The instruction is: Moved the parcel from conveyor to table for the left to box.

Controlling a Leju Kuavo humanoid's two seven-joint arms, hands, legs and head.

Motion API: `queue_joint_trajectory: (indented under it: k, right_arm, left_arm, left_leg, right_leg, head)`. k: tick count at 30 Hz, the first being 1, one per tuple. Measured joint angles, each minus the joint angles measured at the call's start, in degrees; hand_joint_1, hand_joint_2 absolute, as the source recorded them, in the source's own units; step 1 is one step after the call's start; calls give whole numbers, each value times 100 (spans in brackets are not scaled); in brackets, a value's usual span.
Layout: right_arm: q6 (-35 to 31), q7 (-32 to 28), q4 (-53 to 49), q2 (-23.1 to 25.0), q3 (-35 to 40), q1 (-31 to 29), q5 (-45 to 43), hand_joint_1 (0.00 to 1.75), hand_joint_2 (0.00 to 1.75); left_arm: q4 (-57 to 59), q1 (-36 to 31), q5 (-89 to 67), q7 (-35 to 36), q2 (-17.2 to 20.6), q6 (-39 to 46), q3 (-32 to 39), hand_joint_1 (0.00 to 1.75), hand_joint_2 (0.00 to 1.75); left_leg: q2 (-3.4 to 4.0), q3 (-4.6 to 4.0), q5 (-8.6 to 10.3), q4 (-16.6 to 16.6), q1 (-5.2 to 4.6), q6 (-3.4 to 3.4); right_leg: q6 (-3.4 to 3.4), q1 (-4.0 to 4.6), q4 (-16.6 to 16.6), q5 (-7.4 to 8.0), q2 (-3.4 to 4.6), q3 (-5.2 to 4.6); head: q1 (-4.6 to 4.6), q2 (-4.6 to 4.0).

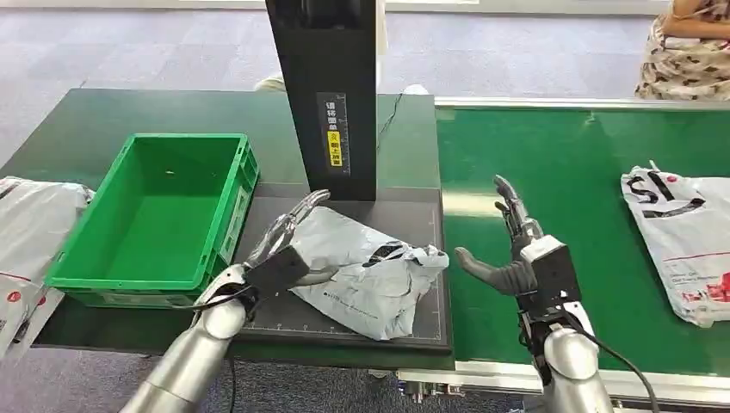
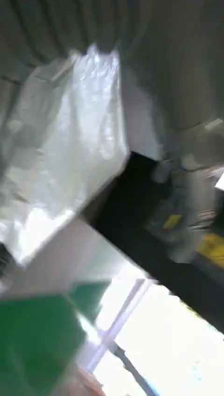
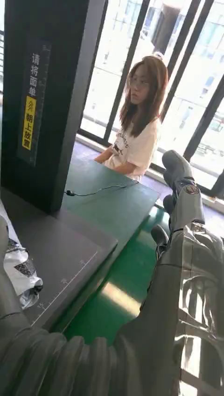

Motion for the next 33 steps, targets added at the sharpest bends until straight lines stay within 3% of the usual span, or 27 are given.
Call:
queue_joint_trajectory:
  k: [4, 5, 6, 14, 25, 33]
  right_arm:
    - [26, 7, 33, 46, -164, 2, 0, 0, 175]
    - [26, 7, 33, 48, -186, 8, 0, 0, 175]
    - [28, 6, 33, 55, -201, 20, 0, 0, 175]
    - [35, 76, -138, 131, -354, 235, 20, 0, 175]
    - [131, 63, -503, 173, -599, 569, 96, 0, 175]
    - [13, 41, -682, 173, -708, 761, 129, 0, 175]
  left_arm:
    - [1047, -629, -749, 152, 171, -759, -813, 0, 175]
    - [1130, -668, -764, 87, 197, -840, -898, 75, 175]
    - [1219, -707, -775, 24, 229, -918, -976, 175, 175]
    - [1411, -780, -756, -182, 378, -847, -1296, 175, 175]
    - [607, -214, -1241, 352, 391, 1006, -1125, 175, 175]
    - [-961, 751, -1599, 442, 407, 2185, -485, 175, 175]
  left_leg:
    - [4, 0, -1, 0, 0, 0]
    - [3, 0, -1, 0, 0, 0]
    - [3, 0, -1, 0, 0, 0]
    - [2, 1, 0, -1, 0, 0]
    - [4, -2, -1, -1, 0, 0]
    - [17, -9, -2, -3, 2, -1]
  right_leg:
    - [0, 0, -1, 0, 4, -3]
    - [0, 0, -1, 0, 4, -3]
    - [0, 0, -1, -1, 3, -2]
    - [0, 0, -1, 0, 1, 1]
    - [0, 0, -1, -1, 4, -3]
    - [-1, 2, -1, -2, 13, -13]
  head:
    - [-2, 0]
    - [0, 0]
    - [0, 0]
    - [0, 0]
    - [0, 0]
    - [0, 0]
